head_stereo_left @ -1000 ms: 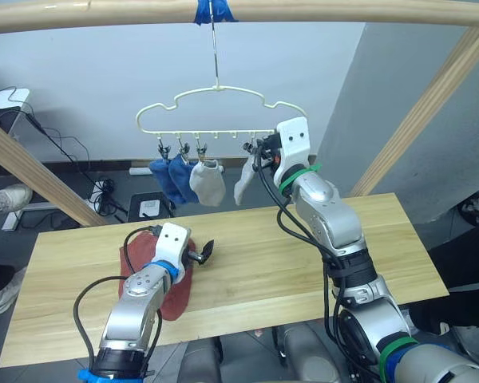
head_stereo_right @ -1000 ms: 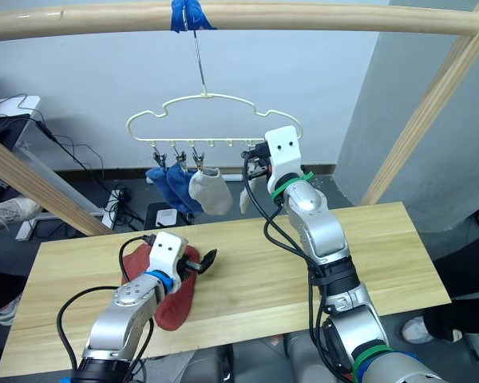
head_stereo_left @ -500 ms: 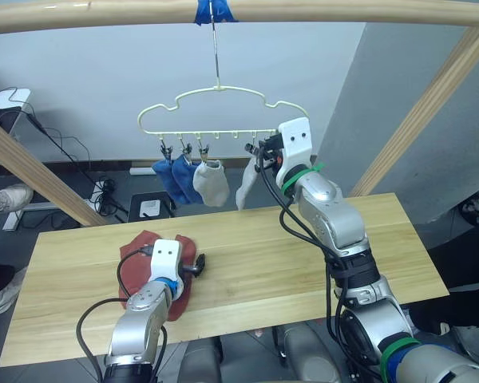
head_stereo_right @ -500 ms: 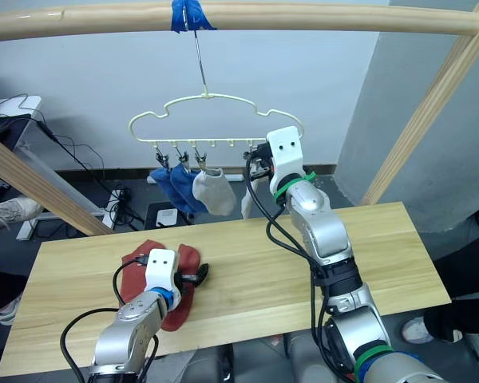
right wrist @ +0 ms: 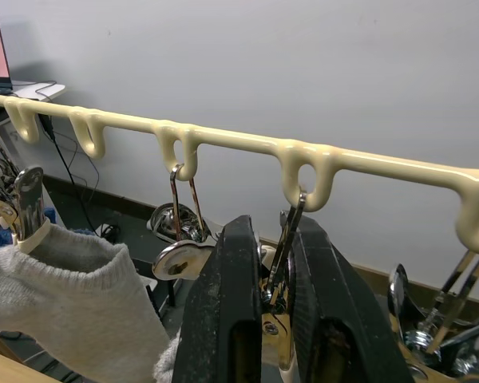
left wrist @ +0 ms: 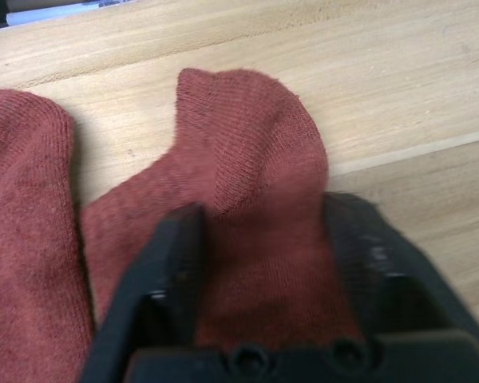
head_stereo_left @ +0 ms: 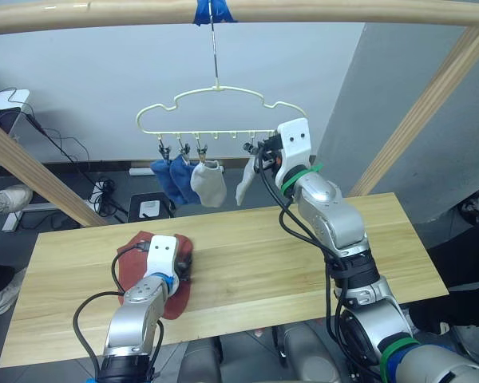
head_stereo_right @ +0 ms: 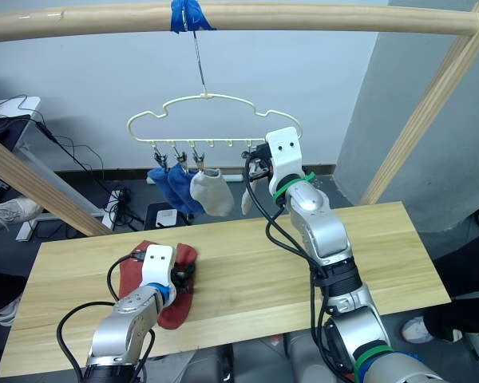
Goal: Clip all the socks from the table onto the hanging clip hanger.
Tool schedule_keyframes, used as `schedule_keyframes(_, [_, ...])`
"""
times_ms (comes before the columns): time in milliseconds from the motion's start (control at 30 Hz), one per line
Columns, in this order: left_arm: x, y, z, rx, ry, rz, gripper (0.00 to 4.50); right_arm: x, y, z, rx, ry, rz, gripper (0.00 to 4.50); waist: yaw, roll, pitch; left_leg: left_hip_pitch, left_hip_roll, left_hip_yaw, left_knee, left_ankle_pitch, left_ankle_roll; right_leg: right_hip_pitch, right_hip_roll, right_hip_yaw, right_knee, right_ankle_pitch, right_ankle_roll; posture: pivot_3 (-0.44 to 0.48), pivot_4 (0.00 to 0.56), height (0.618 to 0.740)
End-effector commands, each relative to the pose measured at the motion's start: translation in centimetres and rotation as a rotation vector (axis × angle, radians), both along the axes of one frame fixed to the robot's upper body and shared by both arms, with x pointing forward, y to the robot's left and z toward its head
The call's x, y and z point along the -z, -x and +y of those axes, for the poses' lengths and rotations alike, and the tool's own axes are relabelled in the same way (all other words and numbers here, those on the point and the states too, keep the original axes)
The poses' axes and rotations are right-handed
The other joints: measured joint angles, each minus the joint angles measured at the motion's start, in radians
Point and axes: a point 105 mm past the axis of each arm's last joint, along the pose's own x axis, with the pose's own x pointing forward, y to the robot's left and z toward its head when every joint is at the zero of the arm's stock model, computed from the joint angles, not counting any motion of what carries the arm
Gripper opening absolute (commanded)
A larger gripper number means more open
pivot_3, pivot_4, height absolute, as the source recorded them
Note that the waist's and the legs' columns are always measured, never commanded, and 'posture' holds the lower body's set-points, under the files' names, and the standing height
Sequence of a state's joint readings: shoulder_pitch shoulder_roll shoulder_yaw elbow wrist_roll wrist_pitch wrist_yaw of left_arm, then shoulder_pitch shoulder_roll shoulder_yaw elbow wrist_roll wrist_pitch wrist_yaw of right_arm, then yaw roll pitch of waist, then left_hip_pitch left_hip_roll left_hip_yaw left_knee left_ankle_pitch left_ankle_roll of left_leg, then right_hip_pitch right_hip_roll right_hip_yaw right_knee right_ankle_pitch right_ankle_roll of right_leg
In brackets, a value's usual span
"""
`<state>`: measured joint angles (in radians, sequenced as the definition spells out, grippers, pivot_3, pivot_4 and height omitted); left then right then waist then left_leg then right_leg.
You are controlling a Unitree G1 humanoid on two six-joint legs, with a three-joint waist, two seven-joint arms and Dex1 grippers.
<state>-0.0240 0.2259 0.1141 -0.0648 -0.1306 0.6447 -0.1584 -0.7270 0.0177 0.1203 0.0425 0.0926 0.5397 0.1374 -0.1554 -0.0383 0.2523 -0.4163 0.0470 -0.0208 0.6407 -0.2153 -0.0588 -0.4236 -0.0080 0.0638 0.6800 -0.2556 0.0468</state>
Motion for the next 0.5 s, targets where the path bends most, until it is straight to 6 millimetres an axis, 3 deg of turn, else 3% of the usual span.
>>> schedule_keyframes(33, [1.1, 0.7, 0.0, 0.008, -0.015, 0.046, 1.13, -1.6, 0.7, 0.3, -0.020, -0.016, -0.058, 0.13, 0.000, 0.000, 0.000, 0.000, 0.000, 0.000, 0.000, 0.000, 0.000, 0.000, 0.000, 0.000, 0.000, 0.000, 0.000, -0.185, 0.237, 0.740])
schedule_keyframes(167, [0.8, 0.5, -0.3, 0.036, -0.025, 0.014, 0.01, -1.5, 0.7, 0.3, -0.021, -0.016, -0.055, 0.13, 0.000, 0.000, 0.000, 0.000, 0.000, 0.000, 0.000, 0.000, 0.000, 0.000, 0.000, 0.000, 0.000, 0.000, 0.000, -0.187, 0.238, 0.740])
schedule_keyframes(333, [-2.4, -0.7, -3.6, 0.243, -0.098, -0.206, 0.00, -1.6, 0.7, 0.2, -0.016, -0.020, -0.054, 0.13, 0.000, 0.000, 0.000, 0.000, 0.000, 0.000, 0.000, 0.000, 0.000, 0.000, 0.000, 0.000, -0.001, 0.000, 0.000, -0.187, 0.238, 0.740])
schedule_keyframes(500, [-6.0, -1.2, -9.1, 0.476, -0.118, -0.438, 0.00, -2.1, 0.8, 0.0, -0.010, -0.027, -0.061, 0.13, 0.001, 0.000, 0.000, -0.001, 0.000, 0.001, -0.001, 0.000, 0.000, -0.001, -0.001, 0.001, -0.002, 0.001, -0.002, -0.202, 0.239, 0.740])
